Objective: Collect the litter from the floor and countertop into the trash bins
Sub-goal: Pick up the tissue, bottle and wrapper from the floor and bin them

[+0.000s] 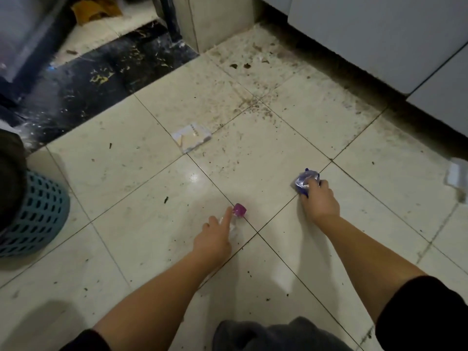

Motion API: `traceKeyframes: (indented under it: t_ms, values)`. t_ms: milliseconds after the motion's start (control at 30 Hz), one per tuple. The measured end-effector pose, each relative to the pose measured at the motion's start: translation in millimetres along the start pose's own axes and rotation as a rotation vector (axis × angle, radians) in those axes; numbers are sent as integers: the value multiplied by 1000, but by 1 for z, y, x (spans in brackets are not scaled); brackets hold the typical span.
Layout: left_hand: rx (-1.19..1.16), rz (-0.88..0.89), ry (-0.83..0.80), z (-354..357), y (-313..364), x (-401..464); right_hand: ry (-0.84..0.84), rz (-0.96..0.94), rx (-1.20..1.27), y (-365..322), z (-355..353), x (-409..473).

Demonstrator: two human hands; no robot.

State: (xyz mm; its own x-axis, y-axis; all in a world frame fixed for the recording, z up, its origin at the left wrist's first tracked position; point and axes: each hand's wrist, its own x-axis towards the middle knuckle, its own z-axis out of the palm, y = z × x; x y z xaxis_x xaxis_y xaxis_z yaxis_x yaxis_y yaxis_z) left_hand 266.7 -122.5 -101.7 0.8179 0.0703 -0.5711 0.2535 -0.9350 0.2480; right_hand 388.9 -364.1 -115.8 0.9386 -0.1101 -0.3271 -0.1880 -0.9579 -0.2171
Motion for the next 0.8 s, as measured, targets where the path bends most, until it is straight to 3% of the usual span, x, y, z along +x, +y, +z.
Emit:
traceKeyframes:
  t_ms: [233,533,800]
  values:
    - [-138,18,158,-51,-32,-11,95,-219,99,-77,-44,-13]
    - [-487,74,473,-219,-136,-93,286,-612,252,-294,-112,-80]
    - [-728,18,886,-365,-329,-214,296,-1003,375,-532,-114,-200]
